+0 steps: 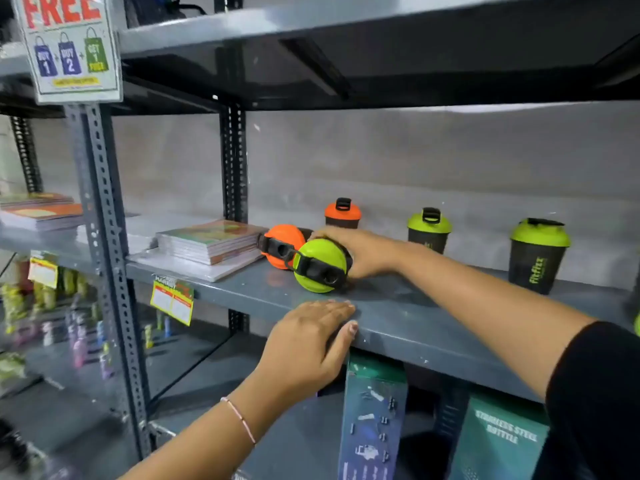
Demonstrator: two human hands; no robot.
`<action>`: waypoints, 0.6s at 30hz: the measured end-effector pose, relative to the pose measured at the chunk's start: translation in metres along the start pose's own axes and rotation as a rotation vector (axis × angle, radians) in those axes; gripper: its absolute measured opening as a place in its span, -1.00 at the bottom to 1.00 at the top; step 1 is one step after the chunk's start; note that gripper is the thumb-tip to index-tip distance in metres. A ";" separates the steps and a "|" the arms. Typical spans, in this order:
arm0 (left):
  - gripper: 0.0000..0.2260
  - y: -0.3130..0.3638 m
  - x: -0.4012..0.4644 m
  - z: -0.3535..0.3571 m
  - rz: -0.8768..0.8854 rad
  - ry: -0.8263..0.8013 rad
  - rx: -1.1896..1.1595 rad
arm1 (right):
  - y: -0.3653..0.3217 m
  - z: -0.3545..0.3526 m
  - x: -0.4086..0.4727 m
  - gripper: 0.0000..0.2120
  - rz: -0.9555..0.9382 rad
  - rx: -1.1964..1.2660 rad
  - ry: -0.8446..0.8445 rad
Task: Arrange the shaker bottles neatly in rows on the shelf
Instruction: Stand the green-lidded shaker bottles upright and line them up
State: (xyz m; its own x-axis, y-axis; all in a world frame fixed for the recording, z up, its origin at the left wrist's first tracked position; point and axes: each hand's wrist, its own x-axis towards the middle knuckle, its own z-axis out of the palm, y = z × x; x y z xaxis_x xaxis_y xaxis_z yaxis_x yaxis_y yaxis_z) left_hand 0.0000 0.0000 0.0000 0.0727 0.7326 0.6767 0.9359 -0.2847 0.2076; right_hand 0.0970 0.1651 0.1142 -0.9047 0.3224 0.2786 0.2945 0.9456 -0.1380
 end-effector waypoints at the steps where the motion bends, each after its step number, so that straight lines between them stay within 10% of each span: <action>1: -0.60 0.000 0.001 0.002 0.000 0.004 0.004 | 0.004 0.002 0.003 -0.25 0.011 -0.011 -0.002; 11: -0.60 0.009 0.010 0.006 -0.089 0.043 0.131 | 0.010 0.001 -0.001 -0.31 -0.034 -0.191 0.103; 18: -0.58 0.014 0.020 0.000 -0.087 -0.106 0.183 | 0.010 -0.066 -0.027 -0.09 0.346 0.508 0.497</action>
State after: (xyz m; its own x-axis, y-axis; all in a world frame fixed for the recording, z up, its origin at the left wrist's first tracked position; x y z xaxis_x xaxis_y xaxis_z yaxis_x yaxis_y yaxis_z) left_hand 0.0152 0.0111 0.0165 0.0153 0.8130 0.5820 0.9864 -0.1075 0.1242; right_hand 0.1445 0.1688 0.1680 -0.5081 0.6893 0.5165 0.2492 0.6916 -0.6779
